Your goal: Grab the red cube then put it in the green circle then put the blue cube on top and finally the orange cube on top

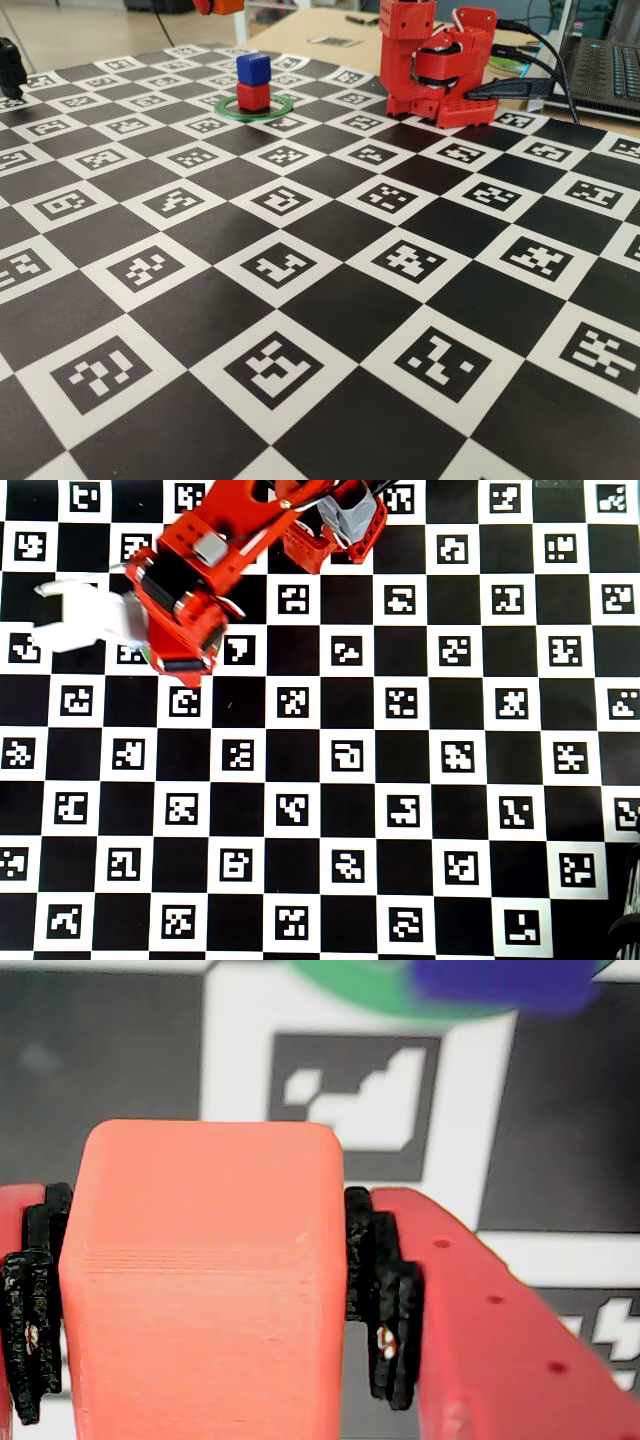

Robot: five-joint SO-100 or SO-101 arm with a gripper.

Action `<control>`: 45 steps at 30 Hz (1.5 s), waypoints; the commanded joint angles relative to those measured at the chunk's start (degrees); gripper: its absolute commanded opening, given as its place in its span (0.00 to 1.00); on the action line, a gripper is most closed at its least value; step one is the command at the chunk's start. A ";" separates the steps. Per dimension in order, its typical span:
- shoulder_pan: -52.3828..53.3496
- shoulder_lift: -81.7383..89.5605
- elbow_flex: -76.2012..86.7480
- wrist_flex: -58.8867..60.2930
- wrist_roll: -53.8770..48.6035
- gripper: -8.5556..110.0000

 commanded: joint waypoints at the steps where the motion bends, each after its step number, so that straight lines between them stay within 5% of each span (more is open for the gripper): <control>1: 5.98 6.24 -4.13 1.58 -2.64 0.15; 45: 6.86 14.24 21.80 -14.50 -3.60 0.16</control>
